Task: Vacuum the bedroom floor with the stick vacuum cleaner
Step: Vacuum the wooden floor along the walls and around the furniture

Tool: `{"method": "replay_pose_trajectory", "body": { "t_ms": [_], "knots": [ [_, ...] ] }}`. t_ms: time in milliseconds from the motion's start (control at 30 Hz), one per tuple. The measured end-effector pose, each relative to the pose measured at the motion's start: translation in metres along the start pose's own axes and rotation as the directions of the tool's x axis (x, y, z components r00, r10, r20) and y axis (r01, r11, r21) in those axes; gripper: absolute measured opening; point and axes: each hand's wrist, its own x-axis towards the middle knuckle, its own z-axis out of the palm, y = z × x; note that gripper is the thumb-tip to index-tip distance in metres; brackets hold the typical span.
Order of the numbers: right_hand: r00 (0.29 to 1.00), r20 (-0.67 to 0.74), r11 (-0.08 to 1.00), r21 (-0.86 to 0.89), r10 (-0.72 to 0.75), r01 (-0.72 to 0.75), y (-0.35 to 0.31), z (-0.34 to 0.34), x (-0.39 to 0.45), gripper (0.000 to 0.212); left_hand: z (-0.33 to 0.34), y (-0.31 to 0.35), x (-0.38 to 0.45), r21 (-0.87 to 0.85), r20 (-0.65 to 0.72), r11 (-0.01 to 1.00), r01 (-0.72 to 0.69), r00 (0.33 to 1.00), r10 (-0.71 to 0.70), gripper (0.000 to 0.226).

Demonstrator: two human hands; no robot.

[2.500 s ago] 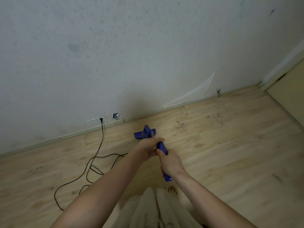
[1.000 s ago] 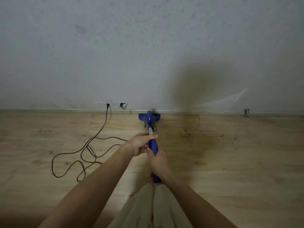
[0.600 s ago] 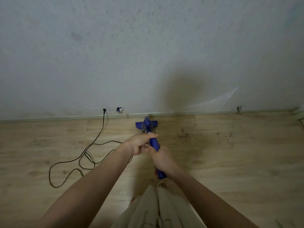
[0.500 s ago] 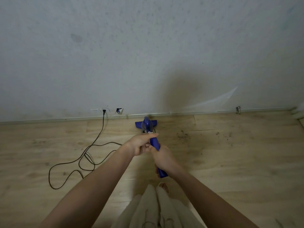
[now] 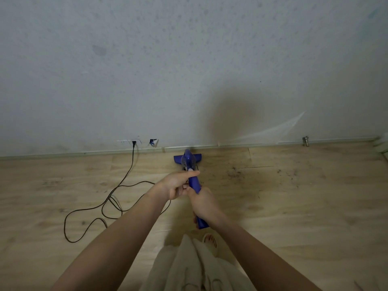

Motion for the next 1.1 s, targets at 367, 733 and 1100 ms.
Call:
{"method": "replay_pose_trajectory", "body": {
  "t_ms": [367, 733, 1100],
  "knots": [
    [0.998, -0.061, 0.999, -0.033, 0.006, -0.008, 0.016, 0.006, 0.008, 0.015, 0.005, -0.01, 0.009, 0.061, -0.055, 0.998, -0.035, 0.998, 0.038, 0.034],
    [0.999, -0.037, 0.996, -0.073, 0.04, -0.042, 0.024, -0.025, 0.001, 0.017, 0.032, -0.016, 0.011, 0.033, -0.06, 0.999, -0.031, 0.998, 0.033, 0.015],
    [0.983, -0.173, 0.996, -0.048, 0.062, -0.071, 0.044, -0.055, -0.079, 0.027, 0.081, -0.057, 0.003, 0.139, -0.095, 0.99, 0.006, 0.995, 0.007, 0.028]
  ]
}}
